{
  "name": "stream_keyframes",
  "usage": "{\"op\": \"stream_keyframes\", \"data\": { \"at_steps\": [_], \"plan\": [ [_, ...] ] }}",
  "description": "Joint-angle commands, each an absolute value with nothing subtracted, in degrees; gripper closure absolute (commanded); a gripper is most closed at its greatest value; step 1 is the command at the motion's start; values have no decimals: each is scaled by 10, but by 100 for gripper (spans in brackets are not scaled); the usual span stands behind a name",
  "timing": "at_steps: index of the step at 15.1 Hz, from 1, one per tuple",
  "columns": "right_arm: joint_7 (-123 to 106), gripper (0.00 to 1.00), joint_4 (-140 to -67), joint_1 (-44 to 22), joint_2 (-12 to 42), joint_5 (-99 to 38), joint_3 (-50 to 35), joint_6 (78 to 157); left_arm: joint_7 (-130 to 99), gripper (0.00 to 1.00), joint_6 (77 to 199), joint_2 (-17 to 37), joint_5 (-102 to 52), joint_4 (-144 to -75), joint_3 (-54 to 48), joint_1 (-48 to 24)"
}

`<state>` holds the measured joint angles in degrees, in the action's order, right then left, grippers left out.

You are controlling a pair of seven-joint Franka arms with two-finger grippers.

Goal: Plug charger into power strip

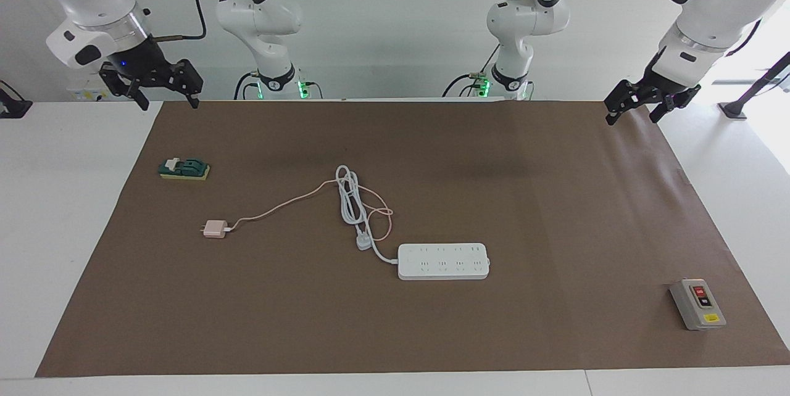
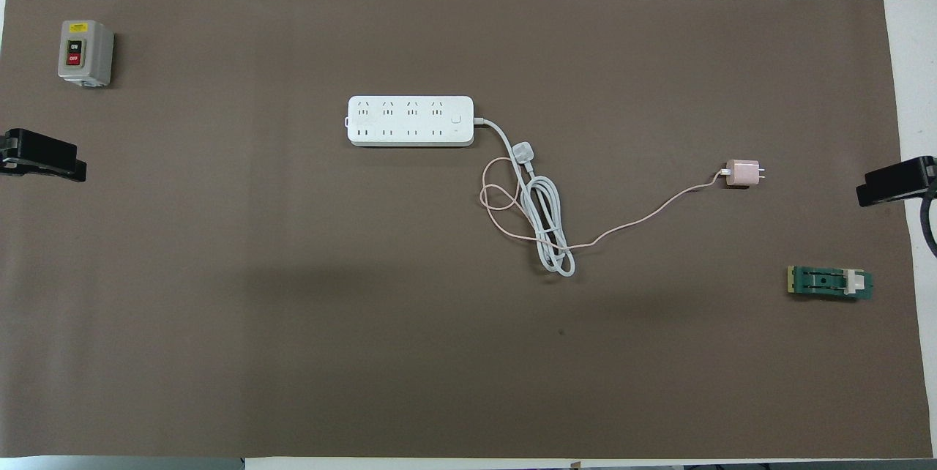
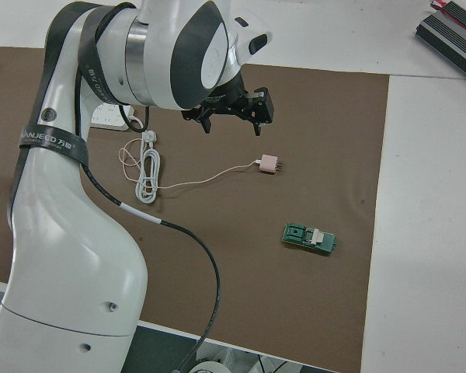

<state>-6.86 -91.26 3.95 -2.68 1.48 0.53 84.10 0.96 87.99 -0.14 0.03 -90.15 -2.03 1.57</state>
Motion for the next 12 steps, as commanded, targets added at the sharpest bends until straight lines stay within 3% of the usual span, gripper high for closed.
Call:
{"op": "stream_keyframes", "data": {
  "at_steps": [1, 12],
  "plan": [
    [-73, 0, -931, 39, -40, 25, 4, 848, 12, 0, 876, 9, -4, -885, -15, 7],
    [-76, 0, -936, 40, -46, 15, 4, 858, 12, 0, 875, 26, -5, -842, -14, -18]
  ]
}}
